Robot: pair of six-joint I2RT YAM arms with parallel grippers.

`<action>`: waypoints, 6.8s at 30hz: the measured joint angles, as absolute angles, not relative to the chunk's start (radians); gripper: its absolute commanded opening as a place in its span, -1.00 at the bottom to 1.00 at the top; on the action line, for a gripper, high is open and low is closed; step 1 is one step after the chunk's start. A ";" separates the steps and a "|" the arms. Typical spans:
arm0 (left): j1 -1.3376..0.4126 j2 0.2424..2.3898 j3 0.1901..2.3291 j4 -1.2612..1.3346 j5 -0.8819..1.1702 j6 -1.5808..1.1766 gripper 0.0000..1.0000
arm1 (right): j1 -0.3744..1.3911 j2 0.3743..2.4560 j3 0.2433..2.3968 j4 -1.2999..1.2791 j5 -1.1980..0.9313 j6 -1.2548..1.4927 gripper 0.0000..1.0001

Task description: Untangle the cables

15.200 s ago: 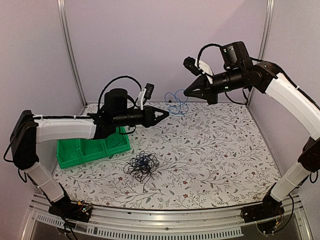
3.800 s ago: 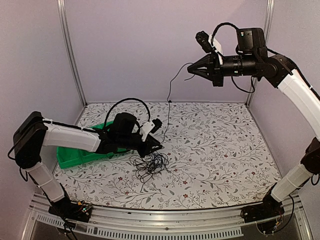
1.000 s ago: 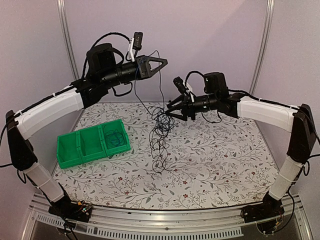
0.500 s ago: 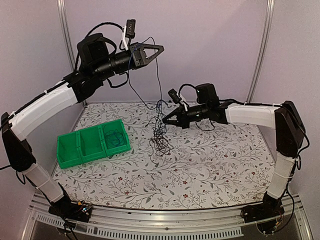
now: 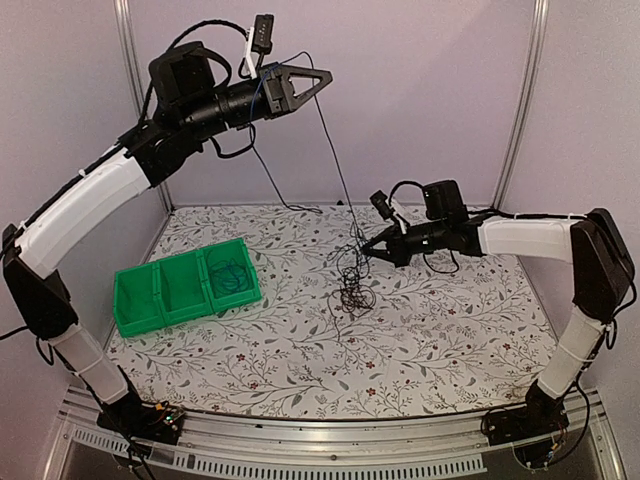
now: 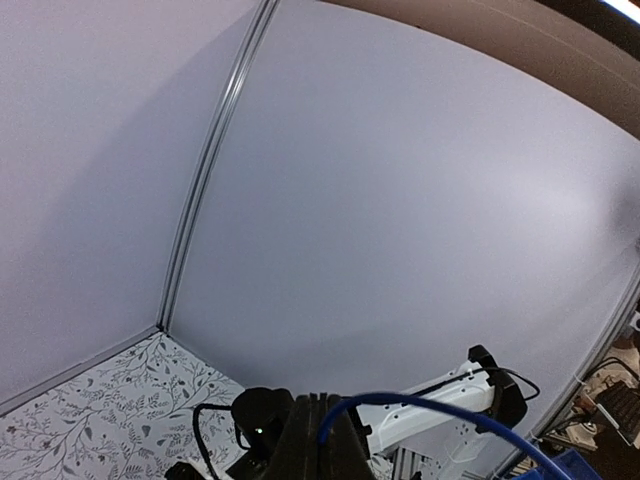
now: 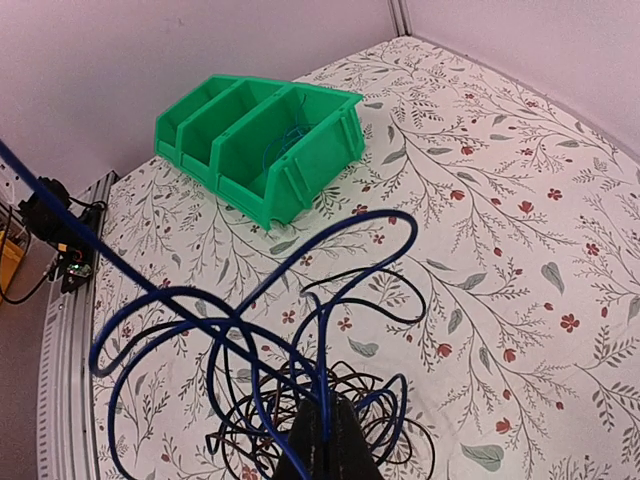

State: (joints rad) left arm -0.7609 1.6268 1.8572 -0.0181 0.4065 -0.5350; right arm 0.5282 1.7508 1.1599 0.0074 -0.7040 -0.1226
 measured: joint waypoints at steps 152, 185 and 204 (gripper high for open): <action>-0.863 1.670 2.052 0.113 0.171 -0.560 -1.00 | 0.572 1.703 1.453 -0.240 -0.705 -0.458 0.49; -0.859 1.776 2.229 0.136 0.247 -0.611 -1.00 | 0.686 1.802 1.480 -0.292 -0.884 -0.516 0.18; -0.848 1.781 2.318 -0.057 0.161 -0.439 -1.00 | 0.546 1.942 1.337 -0.193 -0.822 -0.284 -1.00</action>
State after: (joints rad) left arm -0.8478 1.7805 2.3184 -0.0570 0.1612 -0.4393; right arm 0.5461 1.9423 1.3373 -0.1928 -0.8215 -0.2840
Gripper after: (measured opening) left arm 0.017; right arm 0.022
